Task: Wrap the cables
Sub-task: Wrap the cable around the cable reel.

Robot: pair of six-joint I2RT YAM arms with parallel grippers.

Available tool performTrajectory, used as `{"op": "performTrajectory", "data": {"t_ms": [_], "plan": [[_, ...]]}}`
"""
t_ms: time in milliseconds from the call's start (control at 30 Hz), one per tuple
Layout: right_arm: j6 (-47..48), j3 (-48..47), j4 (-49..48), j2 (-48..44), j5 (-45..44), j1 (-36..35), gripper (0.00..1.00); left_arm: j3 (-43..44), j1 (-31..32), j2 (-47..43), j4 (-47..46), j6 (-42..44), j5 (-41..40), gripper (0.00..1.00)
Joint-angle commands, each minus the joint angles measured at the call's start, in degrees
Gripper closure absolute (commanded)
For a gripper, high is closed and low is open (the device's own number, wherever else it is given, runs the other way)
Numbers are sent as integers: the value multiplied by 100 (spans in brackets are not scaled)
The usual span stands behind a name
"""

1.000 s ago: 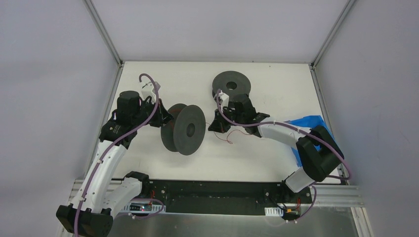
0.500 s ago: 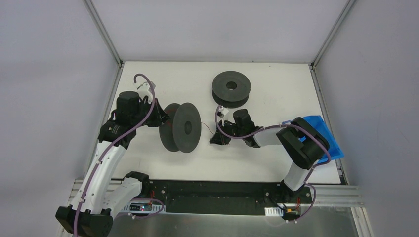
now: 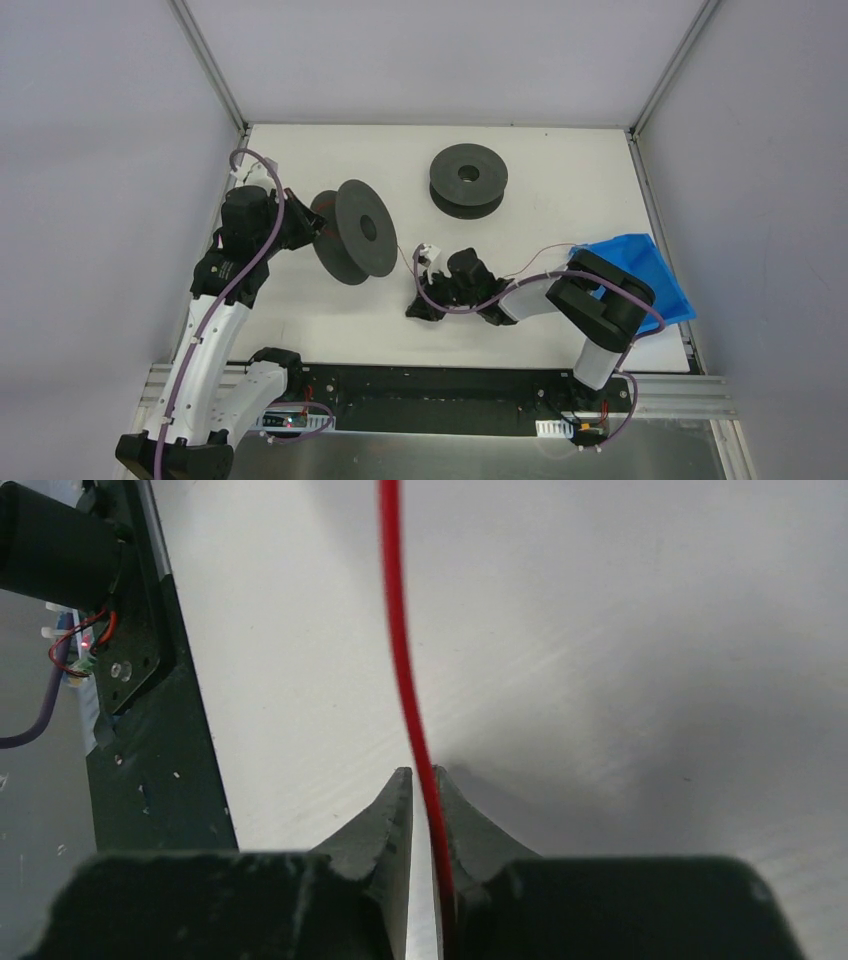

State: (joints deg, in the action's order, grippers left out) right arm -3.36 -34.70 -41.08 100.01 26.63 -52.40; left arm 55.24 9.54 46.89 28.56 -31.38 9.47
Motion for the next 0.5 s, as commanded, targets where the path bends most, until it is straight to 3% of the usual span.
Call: {"op": "performTrajectory", "data": {"t_ms": [0, 300, 467], "plan": [[-256, -23, -543, 188, -302, -351, 87, 329, -142, -145, -632, -760, -284, 100], [-522, 299, -779, 125, -738, -851, 88, 231, -224, -217, -547, -1258, -1322, 100], [-587, 598, -646, -291, -1286, -1235, 90, 322, -257, -173, -566, -1458, -1495, 100]]}}
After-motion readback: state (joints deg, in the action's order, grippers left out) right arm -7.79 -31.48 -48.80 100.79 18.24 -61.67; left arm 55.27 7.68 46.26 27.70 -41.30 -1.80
